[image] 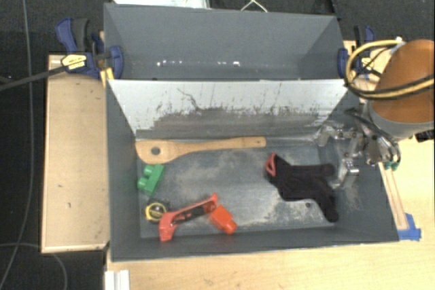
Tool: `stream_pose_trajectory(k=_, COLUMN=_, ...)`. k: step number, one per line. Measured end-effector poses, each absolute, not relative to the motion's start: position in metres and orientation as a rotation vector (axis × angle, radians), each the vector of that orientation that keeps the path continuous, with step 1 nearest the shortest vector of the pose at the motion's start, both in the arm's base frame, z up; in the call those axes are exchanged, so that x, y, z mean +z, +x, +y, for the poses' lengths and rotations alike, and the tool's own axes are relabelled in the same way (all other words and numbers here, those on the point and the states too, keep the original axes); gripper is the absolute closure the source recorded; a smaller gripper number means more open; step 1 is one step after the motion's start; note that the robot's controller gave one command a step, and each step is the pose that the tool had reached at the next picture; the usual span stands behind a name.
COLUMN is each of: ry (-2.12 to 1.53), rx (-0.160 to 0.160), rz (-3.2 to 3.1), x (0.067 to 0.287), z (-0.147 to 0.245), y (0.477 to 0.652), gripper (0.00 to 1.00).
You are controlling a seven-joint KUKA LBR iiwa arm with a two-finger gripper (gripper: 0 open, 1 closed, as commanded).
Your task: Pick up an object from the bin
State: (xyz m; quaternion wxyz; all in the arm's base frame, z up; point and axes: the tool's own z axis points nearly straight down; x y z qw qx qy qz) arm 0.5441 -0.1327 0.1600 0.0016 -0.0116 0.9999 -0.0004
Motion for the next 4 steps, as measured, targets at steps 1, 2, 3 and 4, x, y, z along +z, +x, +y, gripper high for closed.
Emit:
stream_pose_trajectory(k=1, ry=-0.037, rx=-0.001, rz=3.138, x=0.160, z=-0.133, y=0.544, gripper=0.00)
stream_pose_trajectory(k=2, ry=-0.055, rx=0.003, rz=3.142, x=0.077, z=-0.111, y=0.554, gripper=0.00)
stream_pose_trajectory(k=3, ry=0.010, rx=-0.006, rz=3.125, x=0.072, z=-0.109, y=0.543, gripper=1.00)
stream_pose_trajectory(k=4, ry=0.008, rx=-0.007, rz=3.125, x=0.072, z=-0.109, y=0.543, gripper=1.00)
